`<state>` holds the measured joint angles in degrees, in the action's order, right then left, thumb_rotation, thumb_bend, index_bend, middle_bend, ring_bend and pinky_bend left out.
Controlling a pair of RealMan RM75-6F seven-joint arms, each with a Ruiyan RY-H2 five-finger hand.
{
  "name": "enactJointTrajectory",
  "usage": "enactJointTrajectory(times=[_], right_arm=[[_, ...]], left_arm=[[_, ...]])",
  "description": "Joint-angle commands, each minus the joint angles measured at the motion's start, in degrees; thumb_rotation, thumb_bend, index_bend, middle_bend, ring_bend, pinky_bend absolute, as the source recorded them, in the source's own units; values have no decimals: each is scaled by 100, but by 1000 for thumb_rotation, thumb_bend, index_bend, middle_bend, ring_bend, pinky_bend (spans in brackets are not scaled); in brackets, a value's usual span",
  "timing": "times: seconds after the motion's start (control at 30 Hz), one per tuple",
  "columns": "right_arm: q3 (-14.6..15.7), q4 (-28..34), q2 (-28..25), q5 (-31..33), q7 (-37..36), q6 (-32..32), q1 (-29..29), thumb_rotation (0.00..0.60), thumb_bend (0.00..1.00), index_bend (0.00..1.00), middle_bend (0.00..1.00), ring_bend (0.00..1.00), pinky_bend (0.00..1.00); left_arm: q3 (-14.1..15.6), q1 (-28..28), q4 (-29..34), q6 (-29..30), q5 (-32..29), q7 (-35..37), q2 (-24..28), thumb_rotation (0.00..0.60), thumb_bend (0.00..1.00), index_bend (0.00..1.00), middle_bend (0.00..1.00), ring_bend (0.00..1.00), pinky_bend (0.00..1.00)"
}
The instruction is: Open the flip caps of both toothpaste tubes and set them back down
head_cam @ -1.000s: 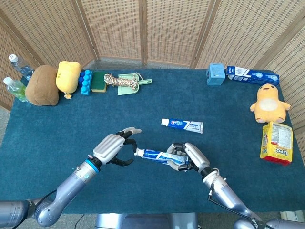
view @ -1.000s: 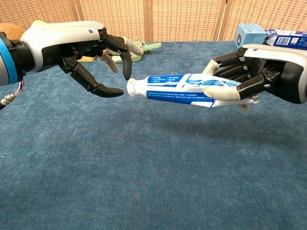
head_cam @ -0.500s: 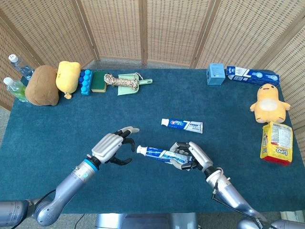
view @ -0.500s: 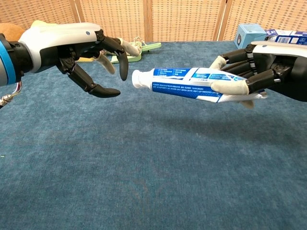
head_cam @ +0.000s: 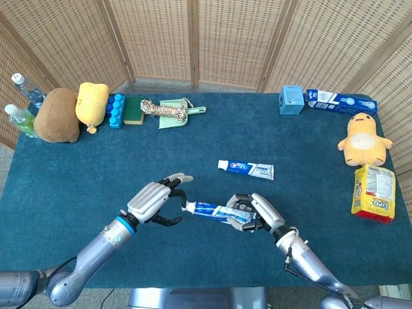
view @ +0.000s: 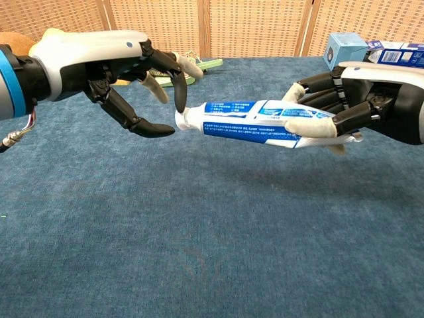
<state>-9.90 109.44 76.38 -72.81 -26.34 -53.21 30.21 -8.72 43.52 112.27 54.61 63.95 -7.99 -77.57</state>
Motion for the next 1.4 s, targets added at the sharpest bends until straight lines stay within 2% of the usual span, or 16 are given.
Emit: enactJointTrajectory(times=[0.03,0.57,1.07,1.3,1.4], right_arm=[[-17,14,-20,-5,-52,4,0,600,532,955,747,676,747],[-23,65,-285,-299,-933,173,-42,600,532,955,747,678,749],[82,163,-556,-945,-2135,250,-30,600,531,955,754,681,749],[123,107,-612,-1060,-2394,165,-15,600,530,955,754,681,749],[141,-18,-632,-1019,-2288,124,-15,600,529,955,754,681,749]], left_arm=[[8,10,-22,5,-17,-42,-22,600,245,482,128,76,237],[32,-50,-84,47,-23,4,41,600,245,477,127,72,236],[11,-62,-121,36,10,88,30,600,244,469,120,65,236],[11,-91,-92,77,51,99,68,600,245,465,120,65,236],[-6,-153,-17,157,91,144,185,600,245,466,120,65,237]])
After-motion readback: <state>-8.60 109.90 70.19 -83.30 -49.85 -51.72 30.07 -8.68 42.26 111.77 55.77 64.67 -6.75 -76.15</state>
